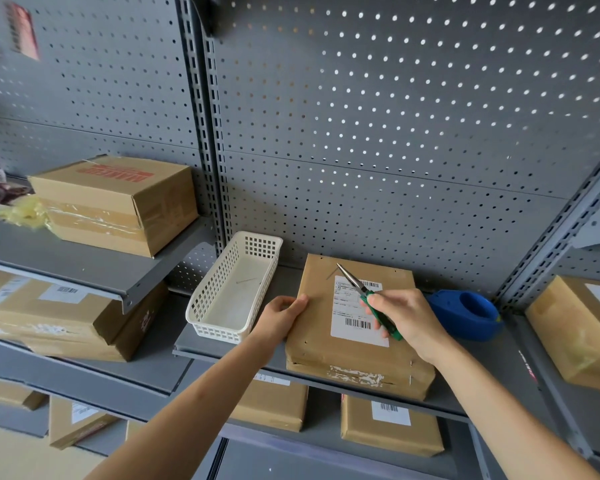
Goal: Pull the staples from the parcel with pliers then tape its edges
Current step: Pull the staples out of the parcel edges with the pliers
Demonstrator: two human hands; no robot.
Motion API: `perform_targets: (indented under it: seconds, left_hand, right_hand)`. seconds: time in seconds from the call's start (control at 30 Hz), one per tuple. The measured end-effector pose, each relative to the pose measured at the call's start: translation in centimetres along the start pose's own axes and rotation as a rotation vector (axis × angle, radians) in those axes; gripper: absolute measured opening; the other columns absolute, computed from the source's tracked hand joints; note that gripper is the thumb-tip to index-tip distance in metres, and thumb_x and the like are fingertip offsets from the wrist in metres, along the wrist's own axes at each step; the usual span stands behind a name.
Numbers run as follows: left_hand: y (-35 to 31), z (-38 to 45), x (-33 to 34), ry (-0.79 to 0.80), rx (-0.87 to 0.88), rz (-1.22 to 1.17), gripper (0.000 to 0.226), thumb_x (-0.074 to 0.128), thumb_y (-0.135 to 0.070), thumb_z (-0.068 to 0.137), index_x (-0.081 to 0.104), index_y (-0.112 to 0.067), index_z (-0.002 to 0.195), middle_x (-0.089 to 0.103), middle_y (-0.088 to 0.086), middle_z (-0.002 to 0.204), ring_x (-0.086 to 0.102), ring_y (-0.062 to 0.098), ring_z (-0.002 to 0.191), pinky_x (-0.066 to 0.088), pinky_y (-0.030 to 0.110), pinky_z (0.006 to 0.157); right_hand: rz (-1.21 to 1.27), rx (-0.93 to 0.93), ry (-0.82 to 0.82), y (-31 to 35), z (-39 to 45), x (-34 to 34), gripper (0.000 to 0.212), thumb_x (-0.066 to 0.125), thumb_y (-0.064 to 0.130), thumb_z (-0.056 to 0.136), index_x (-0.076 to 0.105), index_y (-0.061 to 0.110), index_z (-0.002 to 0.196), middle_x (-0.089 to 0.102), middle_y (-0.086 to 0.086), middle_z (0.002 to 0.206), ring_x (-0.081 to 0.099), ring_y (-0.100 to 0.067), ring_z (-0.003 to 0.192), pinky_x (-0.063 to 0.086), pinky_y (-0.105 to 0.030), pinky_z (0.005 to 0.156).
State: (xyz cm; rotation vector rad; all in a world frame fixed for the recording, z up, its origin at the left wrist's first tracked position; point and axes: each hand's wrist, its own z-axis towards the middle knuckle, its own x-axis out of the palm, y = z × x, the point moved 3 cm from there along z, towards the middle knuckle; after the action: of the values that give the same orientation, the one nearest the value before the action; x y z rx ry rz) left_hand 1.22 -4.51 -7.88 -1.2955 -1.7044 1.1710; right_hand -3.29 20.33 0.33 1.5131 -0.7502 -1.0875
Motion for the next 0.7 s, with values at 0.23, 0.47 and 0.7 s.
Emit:
perform_targets:
  seconds: [0.23,0.47,0.7]
  left_hand:
    - [-0.4,-0.3,0.3,-0.025,-0.035,0.003,0.057,0.072,-0.064,0.081,0.062,-0.024,0.120,0.073,0.003,0.112,0.072,0.021,0.101,0.060,0.041,0.091]
    - [-0.8,-0.9,0.2,-0.024,-0.025,0.035,0.055,0.076,-0.058,0.081,0.060,-0.023,0.121,0.072,0.001,0.111,0.073,0.016,0.093,0.057,0.025,0.068]
    - [-0.8,-0.7,0.2,-0.048,-0.021,0.073,0.054,0.076,-0.061,0.079,0.062,-0.026,0.117,0.072,-0.002,0.109,0.073,0.013,0.091,0.057,0.024,0.069]
  right_hand:
    - [-0.008,0.004,-0.035,1.1,4.2,0.2,0.031,0.065,0.021,0.102,0.078,-0.002,0.087,0.068,-0.014,0.074,0.060,-0.021,0.062,0.047,-0.033,0.052]
    - [0.037,0.071,-0.018,1.0,8.4,1.0,0.029,0.068,0.025,0.100,0.079,0.002,0.088,0.070,-0.012,0.076,0.059,-0.024,0.062,0.046,-0.033,0.051]
    - [-0.025,0.050,0.002,1.3,11.2,2.2,0.028,0.069,0.022,0.099,0.079,-0.001,0.089,0.069,-0.014,0.077,0.059,-0.023,0.059,0.046,-0.032,0.048]
